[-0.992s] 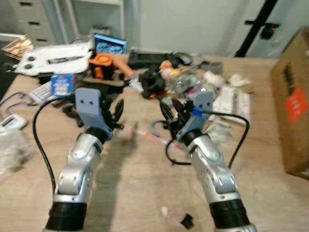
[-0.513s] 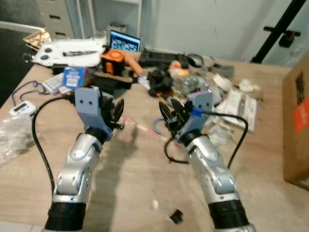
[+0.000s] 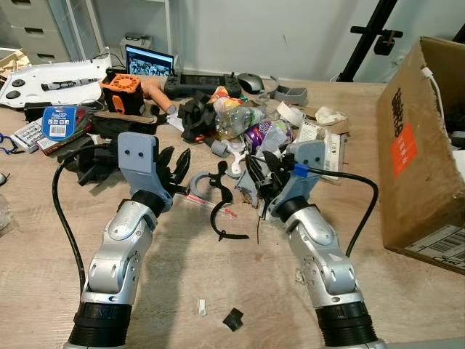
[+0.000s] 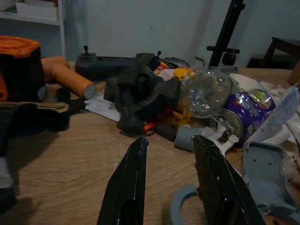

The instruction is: Picking trash to rubbish bin

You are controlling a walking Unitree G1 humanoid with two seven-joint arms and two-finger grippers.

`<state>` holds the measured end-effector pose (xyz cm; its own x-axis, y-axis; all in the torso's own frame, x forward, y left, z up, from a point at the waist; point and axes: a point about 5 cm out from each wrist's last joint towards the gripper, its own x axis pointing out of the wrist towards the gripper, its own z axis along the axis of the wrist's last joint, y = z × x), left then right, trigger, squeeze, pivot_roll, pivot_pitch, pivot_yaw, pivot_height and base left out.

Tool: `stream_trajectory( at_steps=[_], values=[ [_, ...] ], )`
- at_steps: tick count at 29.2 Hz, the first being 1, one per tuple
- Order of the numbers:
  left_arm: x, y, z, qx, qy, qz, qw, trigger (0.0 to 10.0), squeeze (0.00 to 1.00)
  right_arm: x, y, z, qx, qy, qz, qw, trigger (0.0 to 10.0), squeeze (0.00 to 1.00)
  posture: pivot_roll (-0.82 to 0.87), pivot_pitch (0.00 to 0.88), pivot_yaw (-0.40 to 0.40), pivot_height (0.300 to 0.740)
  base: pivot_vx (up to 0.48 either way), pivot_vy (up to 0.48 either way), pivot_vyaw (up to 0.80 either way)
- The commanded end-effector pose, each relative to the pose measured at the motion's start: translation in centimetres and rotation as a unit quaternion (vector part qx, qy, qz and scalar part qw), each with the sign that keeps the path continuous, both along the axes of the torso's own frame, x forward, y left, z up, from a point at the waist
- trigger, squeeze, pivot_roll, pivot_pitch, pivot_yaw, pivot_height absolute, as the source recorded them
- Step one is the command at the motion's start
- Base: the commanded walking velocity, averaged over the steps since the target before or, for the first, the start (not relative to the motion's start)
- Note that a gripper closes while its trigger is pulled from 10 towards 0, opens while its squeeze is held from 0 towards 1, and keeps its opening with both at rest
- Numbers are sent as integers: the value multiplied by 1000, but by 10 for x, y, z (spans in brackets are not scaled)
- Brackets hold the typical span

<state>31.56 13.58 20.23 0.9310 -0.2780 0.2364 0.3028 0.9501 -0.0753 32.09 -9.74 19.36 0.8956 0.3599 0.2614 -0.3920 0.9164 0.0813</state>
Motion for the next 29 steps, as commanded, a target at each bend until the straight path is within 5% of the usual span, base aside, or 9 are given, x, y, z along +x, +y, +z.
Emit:
stream_trajectory(
  at_steps=[1, 11, 15, 21, 22, 29],
  values=[
    [1, 1, -5, 12, 10, 1, 1000, 10000, 0, -1, 1, -1, 4, 1, 7, 1000, 10000, 0, 44, 204, -31, 740, 0, 0, 0],
    [4, 9, -6, 4, 13, 39, 999, 10000, 0, -9, 14, -4, -27, 7, 81, 996, 10000, 0, 38, 181, -31, 740, 0, -192, 0],
    [3, 11, -6, 26, -1, 32, 999, 10000, 0, -9, 15, -24, -106, 53, 104, 988, 10000, 0, 32, 187, -33, 740, 0, 0, 0],
    [-1, 19, -9, 106, -19, 2, 994, 10000, 0, -15, 21, -30, -89, 74, 144, 983, 10000, 12, 32, 174, -38, 740, 0, 0, 0],
    [0, 24, -6, 100, -21, 12, 995, 10000, 0, -17, 24, -31, -90, 75, 161, 980, 10000, 1000, 31, 189, -43, 740, 0, 0, 0],
    [-1, 27, -1, 83, -29, 23, 996, 10000, 0, -25, 37, -39, -107, 95, 227, 963, 10000, 1000, 31, 205, -51, 740, 0, 0, 0]
  ],
)
